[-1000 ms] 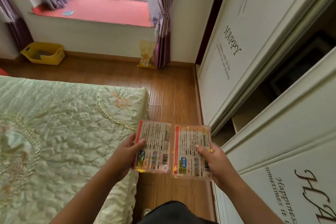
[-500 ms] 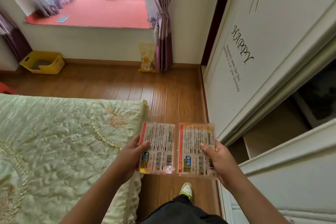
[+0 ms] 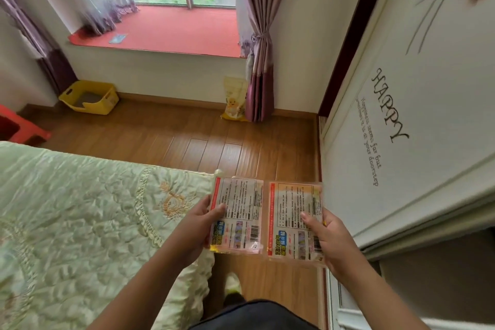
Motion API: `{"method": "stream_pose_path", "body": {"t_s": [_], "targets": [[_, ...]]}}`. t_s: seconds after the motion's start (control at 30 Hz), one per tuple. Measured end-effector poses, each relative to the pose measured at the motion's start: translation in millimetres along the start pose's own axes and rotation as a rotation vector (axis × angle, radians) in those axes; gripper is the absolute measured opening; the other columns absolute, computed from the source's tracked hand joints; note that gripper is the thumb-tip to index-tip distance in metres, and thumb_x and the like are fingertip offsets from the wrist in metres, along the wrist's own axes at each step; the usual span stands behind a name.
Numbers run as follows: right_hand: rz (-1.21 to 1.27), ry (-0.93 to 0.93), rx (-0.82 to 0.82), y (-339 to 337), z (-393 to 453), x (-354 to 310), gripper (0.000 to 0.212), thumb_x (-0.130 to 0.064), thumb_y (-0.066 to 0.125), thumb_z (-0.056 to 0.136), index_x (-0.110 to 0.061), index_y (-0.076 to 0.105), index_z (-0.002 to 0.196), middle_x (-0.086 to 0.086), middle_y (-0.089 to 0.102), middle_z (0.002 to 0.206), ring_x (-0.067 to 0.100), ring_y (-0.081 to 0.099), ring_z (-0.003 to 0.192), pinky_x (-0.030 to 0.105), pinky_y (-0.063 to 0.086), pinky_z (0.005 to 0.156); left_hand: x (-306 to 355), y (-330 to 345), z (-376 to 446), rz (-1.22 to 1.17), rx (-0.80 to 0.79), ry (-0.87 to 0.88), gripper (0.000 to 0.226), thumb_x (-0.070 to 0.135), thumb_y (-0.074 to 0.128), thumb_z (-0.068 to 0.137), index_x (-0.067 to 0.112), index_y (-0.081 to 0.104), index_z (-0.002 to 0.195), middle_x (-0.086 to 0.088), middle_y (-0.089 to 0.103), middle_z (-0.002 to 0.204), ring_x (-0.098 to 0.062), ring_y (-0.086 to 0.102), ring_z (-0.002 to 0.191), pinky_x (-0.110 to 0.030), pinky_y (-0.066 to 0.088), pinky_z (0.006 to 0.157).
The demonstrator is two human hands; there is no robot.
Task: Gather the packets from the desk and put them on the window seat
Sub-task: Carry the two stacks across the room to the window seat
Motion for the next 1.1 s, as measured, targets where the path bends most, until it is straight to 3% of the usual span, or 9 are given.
{"method": "stream_pose_path", "body": {"t_s": [0.23, 0.33, 0.5, 0.7, 0.87, 1.1], "targets": [[-0.032, 0.016, -0.027, 23.9, 87.5, -42.0, 0.022, -0.024, 0.060, 0.099, -0.019, 0.062, 0.121, 0.007, 0.082, 0.104, 0.028, 0.080, 0.095, 0.050, 0.065, 0.079, 36.8, -30.0, 68.4, -0.025, 0.016, 0.024, 0.043, 0.023, 0.065, 0.084, 0.011, 0.058, 0.124, -0.020, 0.077, 0.106, -0.039, 0.076, 0.098, -0.041, 0.065, 0.070], [-0.071, 0.012, -0.042, 43.4, 131.1, -64.3, 0.020, -0.024, 0.060, 0.099, -0.019, 0.062, 0.119, 0.006, 0.083, 0.102, 0.027, 0.081, 0.092, 0.045, 0.066, 0.073, 60.2, -49.4, 105.0, -0.035, 0.024, 0.020, 0.036, 0.021, 0.064, 0.088, 0.015, 0.059, 0.123, -0.018, 0.078, 0.106, -0.037, 0.076, 0.097, -0.041, 0.065, 0.069], [-0.124, -0.006, -0.059, 80.1, 196.3, -104.8, 0.018, -0.026, 0.062, 0.098, -0.021, 0.064, 0.115, -0.001, 0.083, 0.098, 0.022, 0.081, 0.089, 0.035, 0.066, 0.066, 108.9, -84.3, 158.2, -0.034, 0.041, 0.022, 0.044, 0.029, 0.068, 0.082, 0.017, 0.059, 0.123, -0.018, 0.078, 0.107, -0.038, 0.075, 0.099, -0.046, 0.064, 0.075], [-0.136, -0.003, -0.073, 103.4, 252.8, -136.9, 0.014, -0.024, 0.061, 0.099, -0.022, 0.064, 0.113, -0.002, 0.084, 0.096, 0.020, 0.082, 0.087, 0.029, 0.065, 0.062, 152.7, -107.3, 214.4, -0.025, 0.045, 0.016, 0.027, 0.015, 0.059, 0.098, 0.012, 0.057, 0.124, -0.019, 0.077, 0.110, -0.039, 0.074, 0.101, -0.047, 0.065, 0.077], [-0.119, 0.035, -0.093, 106.1, 306.5, -159.9, 0.016, -0.022, 0.061, 0.099, -0.019, 0.064, 0.114, 0.002, 0.084, 0.098, 0.023, 0.081, 0.088, 0.031, 0.065, 0.063, 175.3, -111.0, 260.1, -0.034, 0.075, 0.004, 0.025, 0.015, 0.057, 0.099, 0.013, 0.057, 0.124, -0.019, 0.077, 0.109, -0.038, 0.075, 0.100, -0.044, 0.065, 0.073], [-0.135, 0.021, -0.167, 97.3, 407.3, -205.9, 0.015, -0.020, 0.059, 0.101, -0.019, 0.064, 0.115, -0.001, 0.084, 0.098, 0.019, 0.081, 0.088, 0.025, 0.063, 0.062, 216.9, -104.6, 346.3, 0.000, 0.126, 0.005, 0.025, 0.017, 0.059, 0.098, 0.011, 0.057, 0.123, -0.019, 0.077, 0.109, -0.039, 0.075, 0.101, -0.047, 0.064, 0.078]]}}
Point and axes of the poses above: each hand's wrist, its own z-axis towards the middle knuckle, its own y-axis out of the palm, x = y × z, the point moved 7 cm from there along z, towards the middle knuckle
